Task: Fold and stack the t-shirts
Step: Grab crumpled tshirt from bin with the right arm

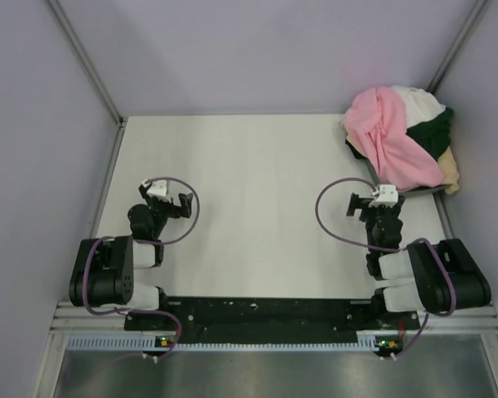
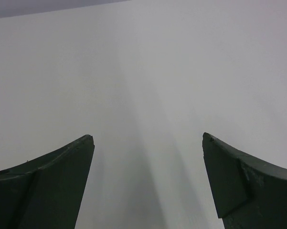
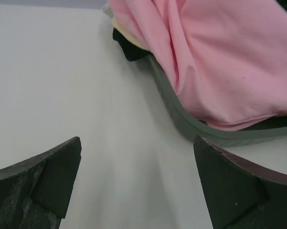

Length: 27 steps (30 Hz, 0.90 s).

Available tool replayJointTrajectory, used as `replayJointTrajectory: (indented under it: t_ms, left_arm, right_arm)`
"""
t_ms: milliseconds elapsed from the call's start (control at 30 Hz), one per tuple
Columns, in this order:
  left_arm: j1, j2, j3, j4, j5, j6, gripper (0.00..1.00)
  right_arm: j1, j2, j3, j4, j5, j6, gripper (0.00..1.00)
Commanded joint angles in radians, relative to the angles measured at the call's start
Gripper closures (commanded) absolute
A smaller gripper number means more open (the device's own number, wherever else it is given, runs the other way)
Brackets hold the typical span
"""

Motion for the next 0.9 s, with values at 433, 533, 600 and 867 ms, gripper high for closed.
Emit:
replayJointTrajectory:
  t_ms: [433,533,600,867]
  left_arm:
    - [0.001,-0.147,0.593,-0.971,0.17,0.072,0.03]
    - [-0.001,-0.112,0.751,-1.243,0.246,0.084,0.07]
    - [-0.001,-0.11,0.773,-1.288,0.245,0.077,0.09]
    - [-0.004,-0.145,0.718,-1.29,0.219,0.092,0.1]
  right_arm:
    - [-0.003,-0.267,0.893,-1.5,-0.077,0.188,0.02]
    - [-0.007,-0.069,1.074,-1.644,0.042,0.189,0.09]
    - [-0.016,0.051,1.174,-1.675,0.064,0.15,0.12]
    - [-0.041,0.503,1.597,-1.767,0.096,0.042,0.4]
